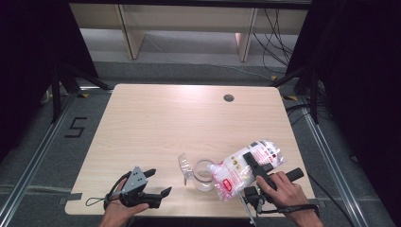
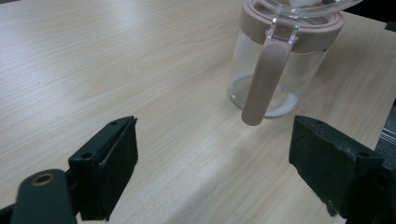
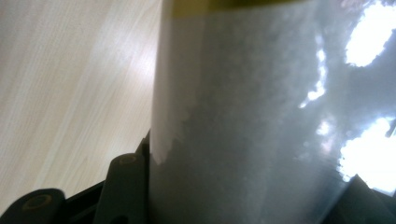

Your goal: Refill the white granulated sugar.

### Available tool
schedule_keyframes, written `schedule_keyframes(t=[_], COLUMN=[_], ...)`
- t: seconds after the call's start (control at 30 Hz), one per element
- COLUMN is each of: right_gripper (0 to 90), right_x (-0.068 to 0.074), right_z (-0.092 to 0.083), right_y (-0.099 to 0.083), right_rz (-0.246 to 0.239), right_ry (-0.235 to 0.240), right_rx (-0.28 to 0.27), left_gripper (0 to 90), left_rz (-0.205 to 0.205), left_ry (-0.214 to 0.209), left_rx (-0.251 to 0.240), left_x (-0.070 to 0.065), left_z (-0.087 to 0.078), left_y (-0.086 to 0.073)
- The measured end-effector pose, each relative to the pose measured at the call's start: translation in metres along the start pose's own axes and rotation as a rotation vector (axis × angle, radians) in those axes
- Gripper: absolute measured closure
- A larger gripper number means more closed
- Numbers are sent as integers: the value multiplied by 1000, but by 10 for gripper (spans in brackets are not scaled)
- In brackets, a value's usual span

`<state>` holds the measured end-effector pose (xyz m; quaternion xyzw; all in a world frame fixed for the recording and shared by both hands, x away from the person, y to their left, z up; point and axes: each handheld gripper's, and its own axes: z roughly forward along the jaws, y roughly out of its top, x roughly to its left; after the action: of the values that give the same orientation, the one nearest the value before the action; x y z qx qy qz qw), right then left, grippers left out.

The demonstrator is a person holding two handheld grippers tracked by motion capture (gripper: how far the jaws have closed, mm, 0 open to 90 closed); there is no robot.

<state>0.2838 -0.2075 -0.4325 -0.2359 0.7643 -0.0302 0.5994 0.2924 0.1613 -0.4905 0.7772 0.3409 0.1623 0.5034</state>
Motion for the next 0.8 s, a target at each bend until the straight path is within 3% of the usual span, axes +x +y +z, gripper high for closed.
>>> schedule_keyframes(t=[0.27, 0.3, 0.33, 0.57, 0.6, 0.8], right_gripper=[515, 515, 516, 517, 518, 520], right_x=[-4, -3, -5, -6, -4, -7], right_z=[-1, -1, -1, -1, -1, 0], right_y=[1, 1, 1, 0, 0, 2], right_rz=[-37, -25, -53, -49, -16, -47], right_ry=[6, 10, 2, 0, 5, 4], right_rx=[6, 15, 6, 5, 4, -3], left_gripper=[153, 153, 153, 152, 153, 152], left_rz=[5, 12, 12, 1, 2, 7], left_ry=[10, 13, 13, 3, 1, 3], left_rx=[18, 22, 22, 9, 6, 7], left_x=[-1, 0, 0, -1, -1, -1], left_z=[-1, -1, -1, -1, -1, -1], left_y=[0, 0, 0, 0, 1, 1])
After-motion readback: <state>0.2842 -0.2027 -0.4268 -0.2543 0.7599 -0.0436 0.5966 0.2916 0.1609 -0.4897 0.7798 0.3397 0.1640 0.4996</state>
